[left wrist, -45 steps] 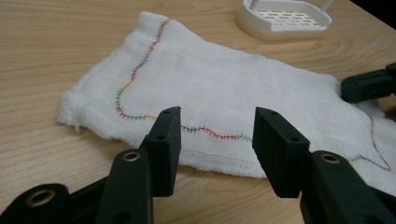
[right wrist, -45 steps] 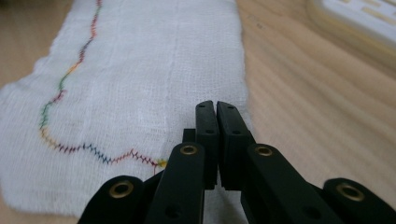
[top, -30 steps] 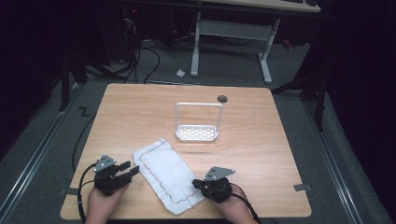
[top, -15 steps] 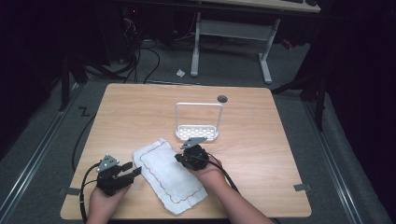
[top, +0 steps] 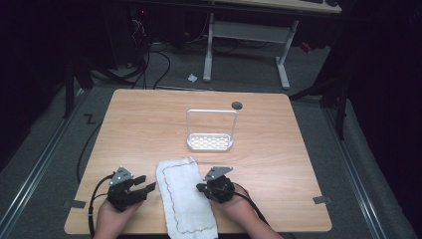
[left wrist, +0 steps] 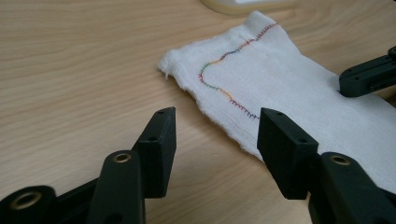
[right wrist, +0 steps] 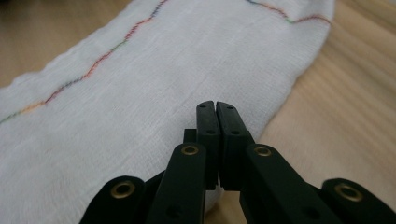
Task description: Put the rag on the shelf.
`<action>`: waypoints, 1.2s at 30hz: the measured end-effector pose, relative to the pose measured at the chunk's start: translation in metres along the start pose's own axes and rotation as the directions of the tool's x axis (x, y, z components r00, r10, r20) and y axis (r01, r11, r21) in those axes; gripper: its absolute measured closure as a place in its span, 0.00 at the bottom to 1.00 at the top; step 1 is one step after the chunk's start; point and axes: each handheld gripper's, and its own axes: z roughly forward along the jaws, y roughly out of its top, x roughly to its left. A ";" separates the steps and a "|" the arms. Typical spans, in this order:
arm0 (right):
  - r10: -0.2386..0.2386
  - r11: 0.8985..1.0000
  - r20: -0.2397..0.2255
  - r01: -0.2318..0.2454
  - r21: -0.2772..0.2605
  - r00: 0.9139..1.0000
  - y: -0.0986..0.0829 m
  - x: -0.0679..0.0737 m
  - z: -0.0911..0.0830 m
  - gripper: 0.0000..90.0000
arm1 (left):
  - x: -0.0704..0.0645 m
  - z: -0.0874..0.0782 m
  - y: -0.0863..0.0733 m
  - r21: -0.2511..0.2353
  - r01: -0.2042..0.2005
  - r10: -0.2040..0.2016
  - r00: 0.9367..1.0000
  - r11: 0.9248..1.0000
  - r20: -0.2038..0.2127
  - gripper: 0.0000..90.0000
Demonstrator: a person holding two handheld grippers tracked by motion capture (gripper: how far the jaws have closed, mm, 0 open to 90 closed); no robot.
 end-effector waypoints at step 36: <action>0.215 0.970 0.118 -0.197 -0.144 0.970 -0.064 -0.061 -0.076 0.77 | -0.074 0.082 0.044 0.010 -0.177 0.176 0.982 0.984 0.072 0.53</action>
